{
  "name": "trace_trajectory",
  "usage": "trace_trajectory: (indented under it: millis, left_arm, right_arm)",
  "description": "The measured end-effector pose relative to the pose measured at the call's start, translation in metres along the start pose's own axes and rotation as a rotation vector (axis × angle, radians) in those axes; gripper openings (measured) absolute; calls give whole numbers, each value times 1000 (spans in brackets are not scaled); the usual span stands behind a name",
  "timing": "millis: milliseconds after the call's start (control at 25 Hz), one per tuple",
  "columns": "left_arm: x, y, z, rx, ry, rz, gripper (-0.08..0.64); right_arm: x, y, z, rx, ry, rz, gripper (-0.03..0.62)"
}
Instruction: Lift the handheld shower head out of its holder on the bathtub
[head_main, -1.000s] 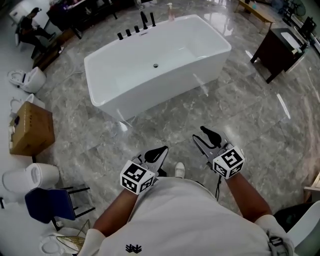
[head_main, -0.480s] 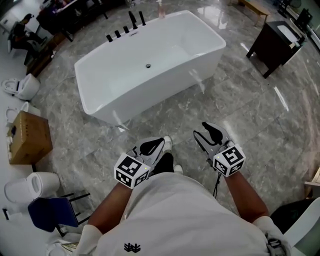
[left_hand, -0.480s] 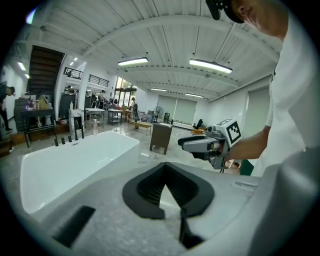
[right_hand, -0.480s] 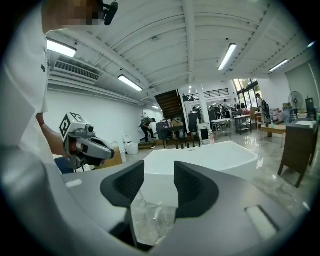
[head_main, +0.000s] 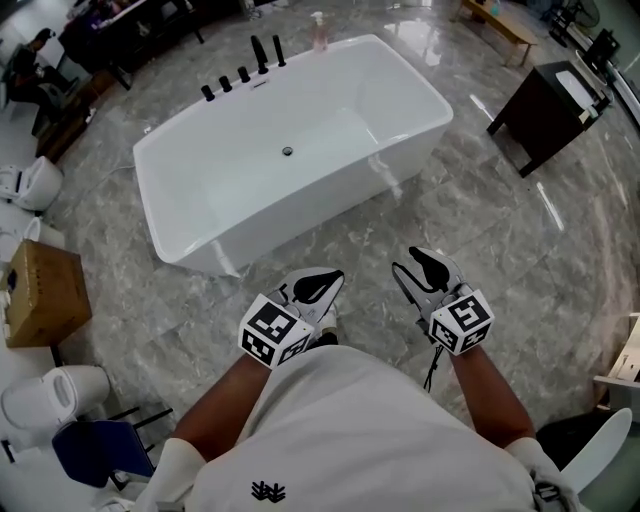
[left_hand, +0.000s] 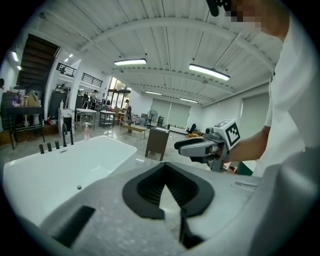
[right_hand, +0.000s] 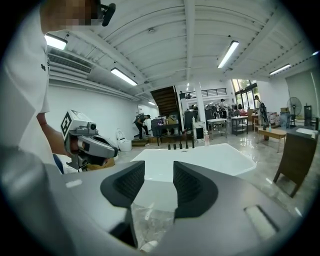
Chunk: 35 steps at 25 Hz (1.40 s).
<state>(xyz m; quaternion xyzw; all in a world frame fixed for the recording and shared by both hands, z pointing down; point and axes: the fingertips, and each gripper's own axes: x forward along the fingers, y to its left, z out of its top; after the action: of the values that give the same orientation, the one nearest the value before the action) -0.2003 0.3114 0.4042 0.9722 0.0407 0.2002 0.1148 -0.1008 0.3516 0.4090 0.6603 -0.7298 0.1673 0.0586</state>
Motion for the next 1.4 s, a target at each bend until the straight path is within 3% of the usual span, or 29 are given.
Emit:
trace_trajectory:
  millis: [280,640,1200,1400]
  left_arm:
    - [19,71,12,-4,18,-22,6]
    - [57,123,41,-58,0,55,6]
    - [179,139,108,-152,-64,271,6]
    - [189,152,113,-184,-78,304,6]
  right_arm:
    - [78,-36,34,-24,9,7,189]
    - [135,-85,52,-27,43,107,186]
    - [162,-224,74,-94,78,341,185]
    - [185,-234,68,-90,98,385,184]
